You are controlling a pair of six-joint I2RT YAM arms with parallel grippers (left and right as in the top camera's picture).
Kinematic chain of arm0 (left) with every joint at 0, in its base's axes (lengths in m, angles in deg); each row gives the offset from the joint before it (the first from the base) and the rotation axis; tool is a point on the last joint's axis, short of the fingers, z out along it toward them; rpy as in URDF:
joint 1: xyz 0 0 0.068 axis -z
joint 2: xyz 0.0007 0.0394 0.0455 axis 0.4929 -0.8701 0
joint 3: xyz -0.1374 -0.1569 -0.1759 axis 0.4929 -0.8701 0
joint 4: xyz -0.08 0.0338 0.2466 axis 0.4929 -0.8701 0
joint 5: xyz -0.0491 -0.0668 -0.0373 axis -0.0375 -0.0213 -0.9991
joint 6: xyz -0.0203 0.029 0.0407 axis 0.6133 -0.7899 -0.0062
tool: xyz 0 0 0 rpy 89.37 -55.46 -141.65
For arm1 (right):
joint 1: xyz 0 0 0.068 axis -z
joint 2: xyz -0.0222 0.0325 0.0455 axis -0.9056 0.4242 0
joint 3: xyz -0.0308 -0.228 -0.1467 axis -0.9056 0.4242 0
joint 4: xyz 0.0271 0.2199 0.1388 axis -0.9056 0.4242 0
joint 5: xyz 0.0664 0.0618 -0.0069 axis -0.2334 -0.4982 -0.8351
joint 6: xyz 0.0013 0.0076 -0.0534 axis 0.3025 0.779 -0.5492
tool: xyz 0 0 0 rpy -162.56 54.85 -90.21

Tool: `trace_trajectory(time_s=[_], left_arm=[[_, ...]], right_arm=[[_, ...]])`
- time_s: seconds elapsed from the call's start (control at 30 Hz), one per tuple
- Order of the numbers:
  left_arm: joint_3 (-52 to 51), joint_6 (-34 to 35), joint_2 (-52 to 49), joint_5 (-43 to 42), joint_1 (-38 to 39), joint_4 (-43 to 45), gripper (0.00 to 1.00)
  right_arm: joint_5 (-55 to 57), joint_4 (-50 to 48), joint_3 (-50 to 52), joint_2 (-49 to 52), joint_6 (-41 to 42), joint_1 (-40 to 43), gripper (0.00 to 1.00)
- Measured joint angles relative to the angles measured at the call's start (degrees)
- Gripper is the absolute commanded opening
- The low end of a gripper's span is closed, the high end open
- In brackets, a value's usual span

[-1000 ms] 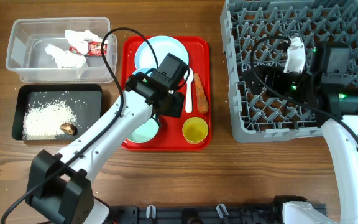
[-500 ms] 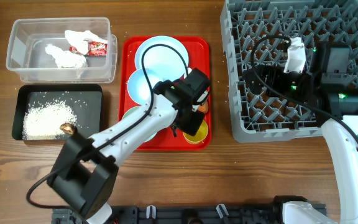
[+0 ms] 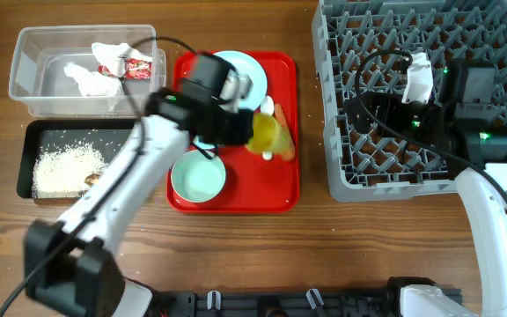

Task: Sort waste into correct bins and load items into the dishwasher rack
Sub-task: 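Hand the yellow cup from the left gripper to the right gripper, then place the yellow cup upside down in the dish rack with right gripper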

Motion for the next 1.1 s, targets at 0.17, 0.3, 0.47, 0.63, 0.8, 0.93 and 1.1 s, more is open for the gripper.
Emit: trace_trajectory(time_s=[0.17, 0.3, 0.47, 0.63, 0.8, 0.93, 1.1], left_arm=[[0.42, 0.61, 1.84, -19.96, -11.17, 5.27, 0.04], [0.42, 0.61, 1.84, -32.0, -15.28, 7.43, 0.04], [0.42, 0.79, 1.84, -44.85, -17.4, 16.2, 0.04], [0.39, 0.96, 1.84, -50.1, -17.4, 22.05, 0.04], [0.42, 2.1, 1.81, -57.48, -17.4, 25.42, 0.04], [0.42, 2.36, 1.81, -60.67, -17.62, 25.35, 0.04], [0.42, 2.36, 1.81, -61.68, -17.88, 25.4, 0.04]], right_arm=[[-8.13, -1.09, 0.0, 0.0, -1.11, 0.0, 1.0], [-21.99, -9.11, -0.22, 0.0, -1.14, 0.0, 1.0], [-28.63, -16.31, -0.26, 0.07, -0.85, -4.9, 1.0], [-31.74, -27.34, -0.33, 1.4, 0.9, -10.71, 1.0], [-35.17, -33.16, -0.33, 6.12, 1.07, -11.58, 1.0], [-39.36, -40.59, -0.35, 7.76, 3.78, -11.93, 0.91], [-41.03, -43.89, -0.37, 8.83, 6.54, -15.8, 0.7]])
